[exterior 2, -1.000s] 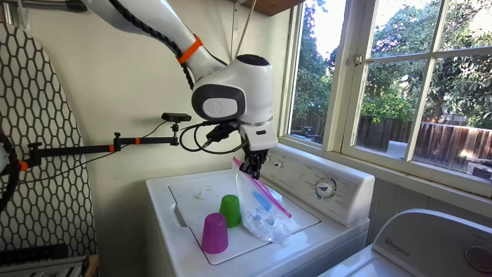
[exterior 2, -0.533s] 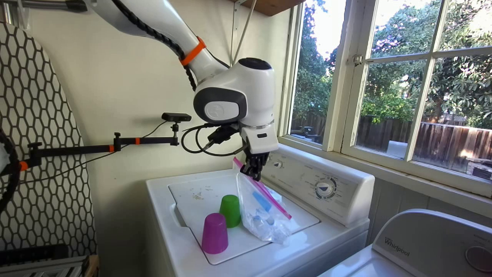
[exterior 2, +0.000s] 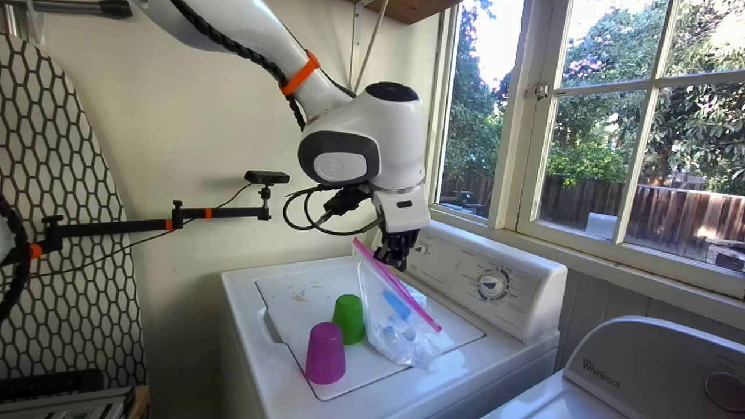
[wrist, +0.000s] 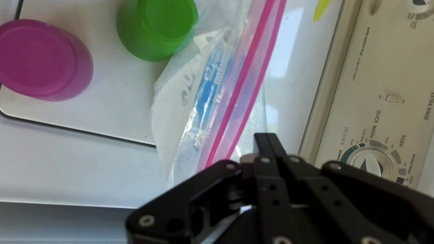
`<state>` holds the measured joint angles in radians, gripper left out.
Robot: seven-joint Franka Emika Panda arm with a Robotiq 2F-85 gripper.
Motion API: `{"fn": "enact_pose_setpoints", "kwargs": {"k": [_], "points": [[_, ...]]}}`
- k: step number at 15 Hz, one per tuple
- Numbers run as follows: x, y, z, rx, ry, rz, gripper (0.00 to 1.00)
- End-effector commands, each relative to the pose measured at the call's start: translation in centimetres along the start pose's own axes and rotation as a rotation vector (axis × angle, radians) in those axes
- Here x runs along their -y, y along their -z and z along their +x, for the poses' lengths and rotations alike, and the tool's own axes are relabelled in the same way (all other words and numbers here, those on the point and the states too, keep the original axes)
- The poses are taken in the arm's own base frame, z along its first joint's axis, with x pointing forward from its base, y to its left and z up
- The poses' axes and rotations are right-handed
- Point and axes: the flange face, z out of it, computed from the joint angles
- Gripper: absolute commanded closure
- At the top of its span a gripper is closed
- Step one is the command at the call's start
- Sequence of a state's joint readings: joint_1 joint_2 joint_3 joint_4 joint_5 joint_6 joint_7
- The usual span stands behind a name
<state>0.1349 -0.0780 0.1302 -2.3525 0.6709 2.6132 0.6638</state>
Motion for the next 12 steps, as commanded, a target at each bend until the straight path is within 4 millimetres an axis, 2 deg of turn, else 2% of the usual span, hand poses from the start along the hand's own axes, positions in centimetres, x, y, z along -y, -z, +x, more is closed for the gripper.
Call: {"fn": "enact_pose_setpoints", "kwargs": {"k": [1,12], "points": [[-0.2,0.2,0.1,0.001,0.001,-0.003,1.0],[-1.3,0.0,0.1,0.028,0.102,-0.141,1.0]]}}
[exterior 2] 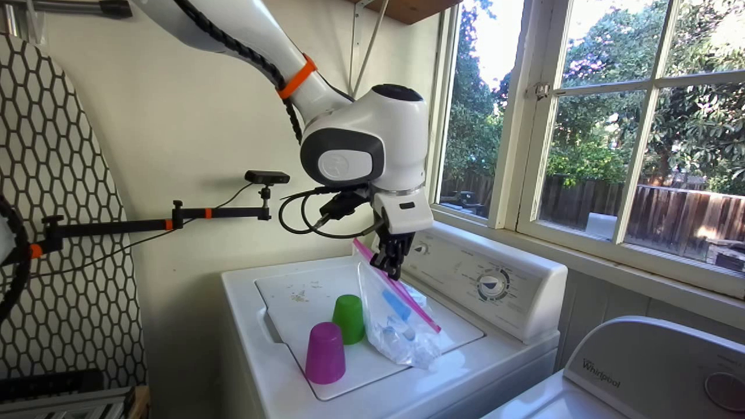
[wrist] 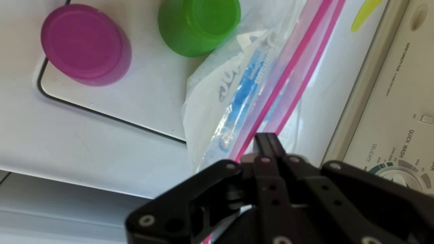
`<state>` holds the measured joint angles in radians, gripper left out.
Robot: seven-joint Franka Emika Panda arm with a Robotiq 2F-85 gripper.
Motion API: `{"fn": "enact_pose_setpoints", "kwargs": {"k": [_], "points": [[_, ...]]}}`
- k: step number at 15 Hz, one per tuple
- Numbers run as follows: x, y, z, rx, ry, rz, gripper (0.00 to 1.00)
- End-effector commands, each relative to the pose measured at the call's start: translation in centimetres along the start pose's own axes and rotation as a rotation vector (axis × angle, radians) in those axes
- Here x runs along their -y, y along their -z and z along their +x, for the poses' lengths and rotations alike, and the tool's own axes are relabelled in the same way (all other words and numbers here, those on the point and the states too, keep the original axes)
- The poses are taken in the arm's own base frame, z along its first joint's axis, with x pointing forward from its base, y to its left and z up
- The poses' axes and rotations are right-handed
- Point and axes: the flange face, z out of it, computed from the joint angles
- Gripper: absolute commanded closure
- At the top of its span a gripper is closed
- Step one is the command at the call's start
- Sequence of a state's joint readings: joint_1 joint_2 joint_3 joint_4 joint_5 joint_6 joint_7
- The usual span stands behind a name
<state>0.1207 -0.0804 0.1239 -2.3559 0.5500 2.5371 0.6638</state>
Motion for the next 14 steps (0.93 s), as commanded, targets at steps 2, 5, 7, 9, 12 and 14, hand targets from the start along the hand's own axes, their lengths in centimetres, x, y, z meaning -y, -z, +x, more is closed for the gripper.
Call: {"fn": "enact_pose_setpoints", "kwargs": {"k": [2,5,7,9,12,14], "points": [[-0.8,0.2,-0.3,0.027,0.037,-0.076,1.0],[-1.0,0.3,-0.6,0.035,0.063,-0.105,1.0],[-1.0,0.3,-0.8,0.042,0.075,-0.116,1.0],[-0.8,0.0,-1.0,0.053,0.076,-0.114,1.0],[-0.5,-0.6,-1.2,0.053,0.075,-0.108,1.0],[-0.3,-0.8,-1.3,0.052,0.072,-0.097,1.0]]}}
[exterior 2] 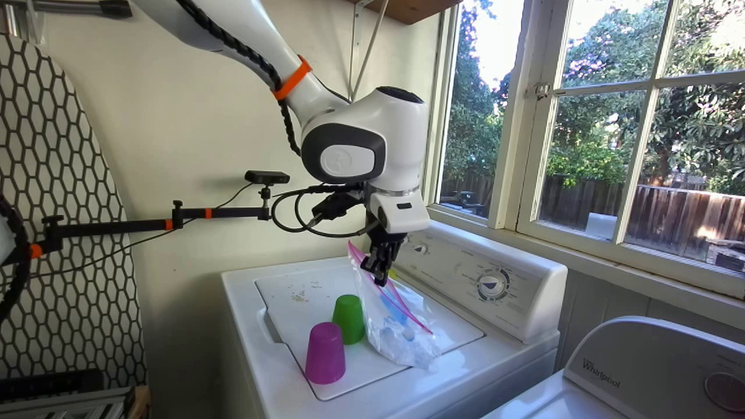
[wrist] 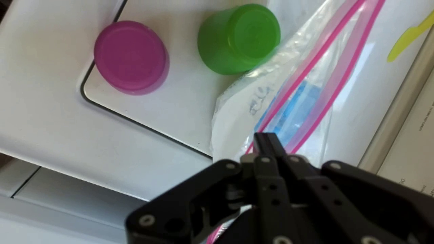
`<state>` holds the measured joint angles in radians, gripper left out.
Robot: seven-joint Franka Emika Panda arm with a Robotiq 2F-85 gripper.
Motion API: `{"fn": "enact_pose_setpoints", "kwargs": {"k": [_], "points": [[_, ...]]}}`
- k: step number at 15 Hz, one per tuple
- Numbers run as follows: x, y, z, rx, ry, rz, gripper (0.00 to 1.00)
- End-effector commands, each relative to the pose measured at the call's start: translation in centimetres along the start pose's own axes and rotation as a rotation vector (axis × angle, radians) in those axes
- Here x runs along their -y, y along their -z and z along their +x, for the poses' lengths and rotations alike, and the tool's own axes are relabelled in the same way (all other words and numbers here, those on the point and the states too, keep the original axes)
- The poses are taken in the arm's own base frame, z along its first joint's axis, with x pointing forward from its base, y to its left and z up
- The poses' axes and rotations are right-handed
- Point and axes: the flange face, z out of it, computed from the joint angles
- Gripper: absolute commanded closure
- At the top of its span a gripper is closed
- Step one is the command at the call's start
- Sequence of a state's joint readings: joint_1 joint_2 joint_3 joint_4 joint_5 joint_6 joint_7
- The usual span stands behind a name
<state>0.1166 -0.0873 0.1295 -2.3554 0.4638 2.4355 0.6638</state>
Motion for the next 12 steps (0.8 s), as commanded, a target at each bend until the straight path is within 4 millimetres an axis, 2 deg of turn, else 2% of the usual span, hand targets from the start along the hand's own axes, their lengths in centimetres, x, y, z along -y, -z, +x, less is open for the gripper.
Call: {"fn": "enact_pose_setpoints", "kwargs": {"k": [1,5,12], "points": [[0.4,-0.3,-0.3,0.008,-0.003,0.009,1.0],[0.8,-0.4,-0.3,0.008,-0.048,0.069,1.0],[1.3,-2.0,-0.9,0.055,-0.082,0.085,1.0]]}}
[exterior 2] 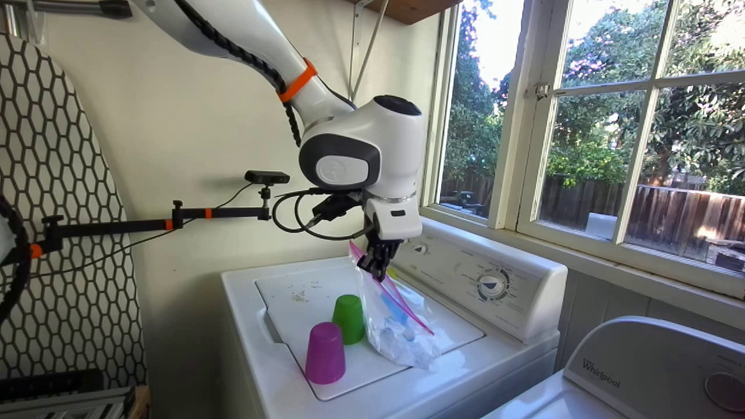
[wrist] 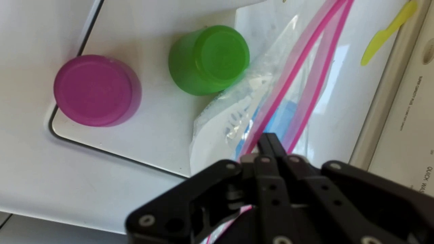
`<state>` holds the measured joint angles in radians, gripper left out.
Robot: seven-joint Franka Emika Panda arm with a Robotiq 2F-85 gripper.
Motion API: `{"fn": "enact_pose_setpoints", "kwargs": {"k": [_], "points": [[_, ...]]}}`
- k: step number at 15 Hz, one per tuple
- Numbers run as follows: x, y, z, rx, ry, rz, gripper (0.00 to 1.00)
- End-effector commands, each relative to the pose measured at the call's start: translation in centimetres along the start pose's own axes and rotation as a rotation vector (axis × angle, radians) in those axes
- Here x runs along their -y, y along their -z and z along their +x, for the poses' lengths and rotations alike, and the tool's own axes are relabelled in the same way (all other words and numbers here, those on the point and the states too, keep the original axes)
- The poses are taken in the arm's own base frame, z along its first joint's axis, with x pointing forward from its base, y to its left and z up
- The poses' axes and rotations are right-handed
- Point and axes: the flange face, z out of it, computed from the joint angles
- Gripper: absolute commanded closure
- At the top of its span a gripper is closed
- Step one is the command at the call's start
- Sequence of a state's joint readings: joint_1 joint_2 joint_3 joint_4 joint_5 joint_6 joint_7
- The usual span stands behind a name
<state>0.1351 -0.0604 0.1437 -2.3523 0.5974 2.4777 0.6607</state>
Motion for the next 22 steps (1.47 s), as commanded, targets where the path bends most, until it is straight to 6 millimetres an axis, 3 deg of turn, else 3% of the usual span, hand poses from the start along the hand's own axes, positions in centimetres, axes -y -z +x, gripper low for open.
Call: {"fn": "enact_pose_setpoints", "kwargs": {"k": [1,3,7,12,22], "points": [[0.39,-0.79,-0.11,0.008,-0.006,0.017,0.74],[0.4,-0.62,-0.08,-0.004,-0.002,0.019,0.68],[0.57,0.18,0.07,-0.046,0.003,0.045,0.38],[0.67,-0.28,0.18,-0.057,0.016,0.033,0.01],[0.89,-0.25,-0.52,-0.081,0.07,0.015,0.0]]}}
